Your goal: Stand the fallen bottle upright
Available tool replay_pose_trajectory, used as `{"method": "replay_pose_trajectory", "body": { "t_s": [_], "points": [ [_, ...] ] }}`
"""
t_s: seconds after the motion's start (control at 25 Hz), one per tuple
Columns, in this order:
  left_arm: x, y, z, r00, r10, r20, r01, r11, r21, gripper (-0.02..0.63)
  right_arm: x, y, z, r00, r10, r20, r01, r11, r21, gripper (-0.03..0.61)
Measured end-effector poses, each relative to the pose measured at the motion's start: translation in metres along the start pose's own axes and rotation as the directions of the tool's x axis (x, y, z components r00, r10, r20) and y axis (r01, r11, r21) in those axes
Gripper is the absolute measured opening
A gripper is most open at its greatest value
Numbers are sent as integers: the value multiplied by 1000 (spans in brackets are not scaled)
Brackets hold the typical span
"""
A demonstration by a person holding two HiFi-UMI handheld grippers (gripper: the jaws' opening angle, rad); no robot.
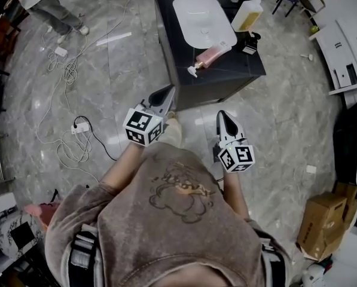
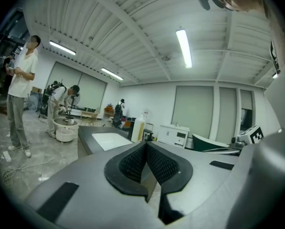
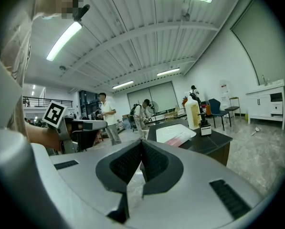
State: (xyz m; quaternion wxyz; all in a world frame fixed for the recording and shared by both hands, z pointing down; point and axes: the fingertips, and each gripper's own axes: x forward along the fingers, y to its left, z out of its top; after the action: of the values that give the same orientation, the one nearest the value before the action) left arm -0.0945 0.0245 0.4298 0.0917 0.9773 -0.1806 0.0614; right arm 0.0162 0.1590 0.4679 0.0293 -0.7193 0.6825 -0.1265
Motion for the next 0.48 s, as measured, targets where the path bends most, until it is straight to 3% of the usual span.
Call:
{"method": "replay_pose_trajectory", "body": {
  "t_s": [0.48],
  "points": [
    [97,74,46,1000,-3,8,3,1000,-11,18,109,-53,49,1000,11,2,-11,1000,-4,-5]
  ]
}}
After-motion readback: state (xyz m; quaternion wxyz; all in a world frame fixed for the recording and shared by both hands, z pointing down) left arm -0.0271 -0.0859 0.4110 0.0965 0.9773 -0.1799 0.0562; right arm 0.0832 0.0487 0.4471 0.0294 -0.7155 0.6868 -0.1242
